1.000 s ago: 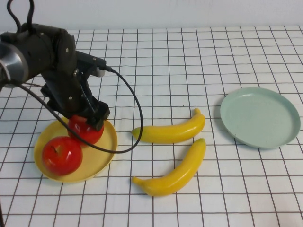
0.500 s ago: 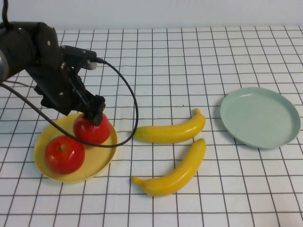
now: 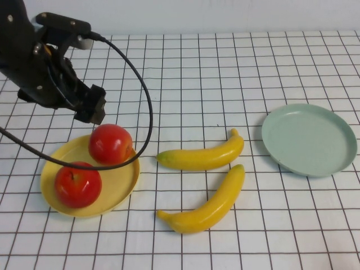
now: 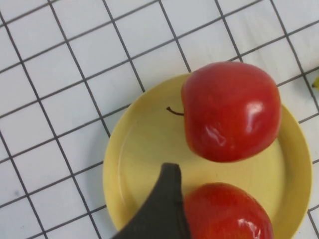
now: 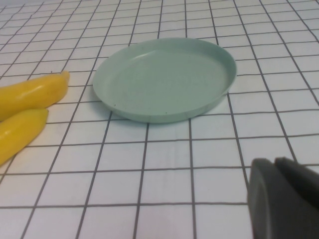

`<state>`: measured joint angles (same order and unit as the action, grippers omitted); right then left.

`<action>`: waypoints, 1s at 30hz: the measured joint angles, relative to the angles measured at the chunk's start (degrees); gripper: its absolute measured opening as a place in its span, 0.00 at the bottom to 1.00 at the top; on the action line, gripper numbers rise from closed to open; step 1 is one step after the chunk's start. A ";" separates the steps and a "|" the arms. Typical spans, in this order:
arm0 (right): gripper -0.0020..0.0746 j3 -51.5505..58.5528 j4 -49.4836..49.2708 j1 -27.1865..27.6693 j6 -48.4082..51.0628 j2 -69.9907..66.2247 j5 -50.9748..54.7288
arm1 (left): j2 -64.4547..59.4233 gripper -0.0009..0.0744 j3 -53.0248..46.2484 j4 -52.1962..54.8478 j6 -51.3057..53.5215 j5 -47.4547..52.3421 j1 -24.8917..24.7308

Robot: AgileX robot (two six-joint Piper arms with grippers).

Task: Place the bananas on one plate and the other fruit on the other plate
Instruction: Put another type of fruit in the right plate

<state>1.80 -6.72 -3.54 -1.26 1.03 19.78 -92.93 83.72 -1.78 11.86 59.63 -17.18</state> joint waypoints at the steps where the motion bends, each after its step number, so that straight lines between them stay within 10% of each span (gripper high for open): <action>1: 0.01 0.00 0.00 0.00 0.00 0.00 0.00 | 0.86 0.89 -0.34 0.01 0.00 0.00 0.00; 4: 0.00 0.00 0.00 0.00 0.00 0.00 0.00 | 4.48 0.78 -2.40 -1.07 0.25 -1.85 0.00; 11: 0.01 0.00 0.00 0.00 0.00 0.00 0.00 | 17.44 0.10 -14.44 -13.61 10.01 -13.11 0.00; 30: 0.01 0.00 0.00 0.00 0.00 0.00 0.00 | 56.22 0.01 -54.21 -15.00 11.01 -40.78 0.00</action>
<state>1.80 -6.72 -3.54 -1.26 1.03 19.78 -36.71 29.51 -16.78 22.88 18.85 -17.18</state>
